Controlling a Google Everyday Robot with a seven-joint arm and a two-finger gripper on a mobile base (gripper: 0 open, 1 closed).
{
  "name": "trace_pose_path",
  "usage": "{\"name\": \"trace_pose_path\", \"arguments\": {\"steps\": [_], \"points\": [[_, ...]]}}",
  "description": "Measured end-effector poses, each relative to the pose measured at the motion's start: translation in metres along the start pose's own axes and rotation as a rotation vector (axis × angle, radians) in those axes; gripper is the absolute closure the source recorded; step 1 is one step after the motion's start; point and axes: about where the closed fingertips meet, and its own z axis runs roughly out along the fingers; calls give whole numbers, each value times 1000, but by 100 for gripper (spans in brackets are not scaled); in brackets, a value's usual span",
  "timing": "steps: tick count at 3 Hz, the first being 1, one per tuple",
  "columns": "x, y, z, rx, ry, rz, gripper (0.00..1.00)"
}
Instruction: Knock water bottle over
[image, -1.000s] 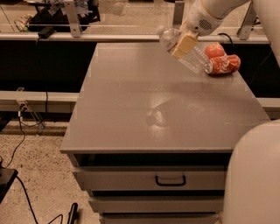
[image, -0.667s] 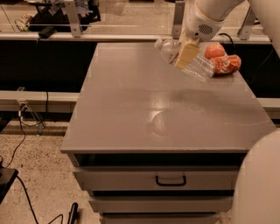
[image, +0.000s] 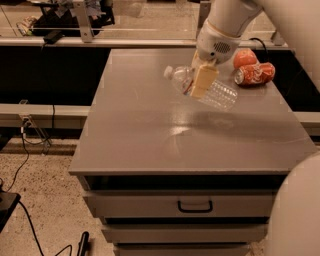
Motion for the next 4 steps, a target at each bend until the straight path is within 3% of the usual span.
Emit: {"name": "trace_pose_path", "arguments": {"steps": [2, 3, 4], "points": [[-17, 15, 41, -92, 105, -25, 11], [-24, 1, 47, -46, 75, -28, 0], [-24, 1, 47, -46, 75, -28, 0]]}}
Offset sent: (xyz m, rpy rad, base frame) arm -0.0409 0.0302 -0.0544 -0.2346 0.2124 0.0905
